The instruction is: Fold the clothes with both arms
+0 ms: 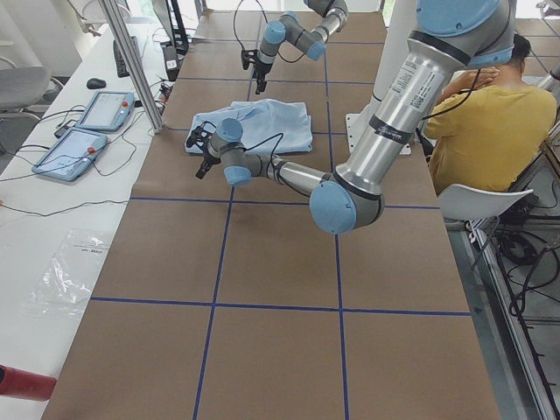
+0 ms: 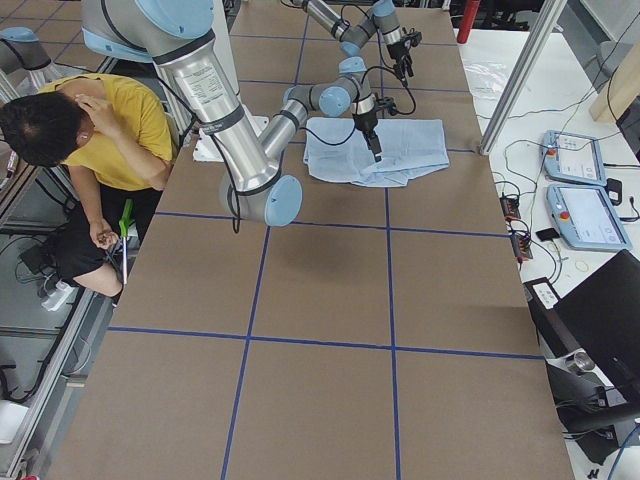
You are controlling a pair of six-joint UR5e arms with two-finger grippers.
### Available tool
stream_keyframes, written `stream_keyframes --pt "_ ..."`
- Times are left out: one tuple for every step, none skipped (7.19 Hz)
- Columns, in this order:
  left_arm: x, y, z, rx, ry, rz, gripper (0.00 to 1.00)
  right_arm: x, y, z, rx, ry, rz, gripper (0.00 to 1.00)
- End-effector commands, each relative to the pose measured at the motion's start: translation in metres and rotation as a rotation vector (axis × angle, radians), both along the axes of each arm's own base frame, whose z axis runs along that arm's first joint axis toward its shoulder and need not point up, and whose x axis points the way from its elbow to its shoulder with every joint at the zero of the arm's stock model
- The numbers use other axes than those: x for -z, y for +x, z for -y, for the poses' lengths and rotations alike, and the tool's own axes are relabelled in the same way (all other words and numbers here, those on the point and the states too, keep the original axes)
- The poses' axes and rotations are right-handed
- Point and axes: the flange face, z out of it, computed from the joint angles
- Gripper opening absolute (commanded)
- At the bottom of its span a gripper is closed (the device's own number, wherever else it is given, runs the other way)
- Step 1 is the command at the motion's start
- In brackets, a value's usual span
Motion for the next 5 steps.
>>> stream_keyframes --pt "-0.001 0.001 0.000 -0.001 -0.003 0.000 1.00 0.044 -0.060 0.040 0.004 -0.021 -0.045 0.95" --pt "-0.003 0.001 -0.001 -0.001 -0.005 0.001 1.00 0.049 -0.092 0.053 0.029 -0.032 -0.095 0.94" --pt "-0.009 0.000 -0.003 -0.015 -0.016 0.002 1.00 0.037 -0.099 0.051 0.130 0.047 -0.174 0.91" --pt "-0.017 -0.001 -0.006 -0.018 -0.028 0.006 1.00 0.029 -0.103 0.048 0.193 0.079 -0.210 0.84" --pt "-0.018 -0.001 -0.006 -0.001 -0.063 -0.013 1.00 0.021 -0.112 0.037 0.264 0.105 -0.238 0.74"
